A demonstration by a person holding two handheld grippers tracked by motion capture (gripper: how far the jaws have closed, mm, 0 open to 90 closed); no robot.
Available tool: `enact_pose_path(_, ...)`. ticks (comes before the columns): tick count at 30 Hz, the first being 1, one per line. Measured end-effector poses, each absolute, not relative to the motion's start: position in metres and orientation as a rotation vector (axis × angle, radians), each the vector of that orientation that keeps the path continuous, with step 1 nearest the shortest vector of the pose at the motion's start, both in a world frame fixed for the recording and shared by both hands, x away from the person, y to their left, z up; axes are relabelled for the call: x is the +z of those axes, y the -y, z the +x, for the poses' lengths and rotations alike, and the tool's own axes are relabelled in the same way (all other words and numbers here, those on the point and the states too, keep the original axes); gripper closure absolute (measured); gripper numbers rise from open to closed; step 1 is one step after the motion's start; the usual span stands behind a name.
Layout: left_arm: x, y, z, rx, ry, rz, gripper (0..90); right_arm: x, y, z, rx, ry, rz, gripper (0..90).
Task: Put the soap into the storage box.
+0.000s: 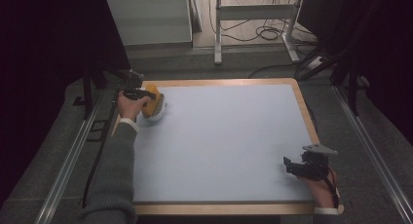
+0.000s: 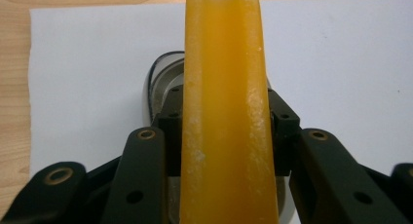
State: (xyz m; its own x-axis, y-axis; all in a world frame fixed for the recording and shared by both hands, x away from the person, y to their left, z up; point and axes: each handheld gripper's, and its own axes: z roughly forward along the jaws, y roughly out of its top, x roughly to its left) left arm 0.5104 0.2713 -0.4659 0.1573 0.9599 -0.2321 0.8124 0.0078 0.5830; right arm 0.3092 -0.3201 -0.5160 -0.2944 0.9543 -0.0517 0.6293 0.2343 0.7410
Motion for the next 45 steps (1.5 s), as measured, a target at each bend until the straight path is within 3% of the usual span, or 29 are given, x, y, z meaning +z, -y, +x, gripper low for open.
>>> enact_pose_path(5, -0.468, -0.272, 0.511, 0.301, -1.685, 1.851, 60.9, -0.516, 0.320, 0.309, 0.846, -2.007, 1.447, 10.1)
enact_pose_path(10, -0.465, -0.273, 0.510, 0.307, -1.683, 1.849, 51.5, -0.516, 0.320, 0.309, 0.846, -2.011, 1.446, 10.1)
enact_pose_path(14, -0.464, -0.274, 0.509, 0.343, -1.705, 1.866, 36.6, -0.515, 0.319, 0.309, 0.845, -2.009, 1.445, 10.1)
enact_pose_path(20, -0.457, -0.277, 0.502, 0.392, -1.704, 1.873, 25.0, -0.517, 0.320, 0.309, 0.843, -2.012, 1.446, 10.1)
enact_pose_path(26, -0.442, -0.278, 0.488, 0.434, -1.633, 1.844, 22.3, -0.517, 0.319, 0.309, 0.841, -2.012, 1.447, 10.1)
enact_pose_path(31, -0.430, -0.266, 0.461, 0.388, -1.460, 1.896, 22.0, -0.516, 0.319, 0.309, 0.843, -2.014, 1.445, 10.1)
enact_pose_path(45, -0.441, -0.253, 0.396, 0.365, -1.235, 1.942, 25.9, -0.513, 0.321, 0.308, 0.854, -2.000, 1.447, 10.1)
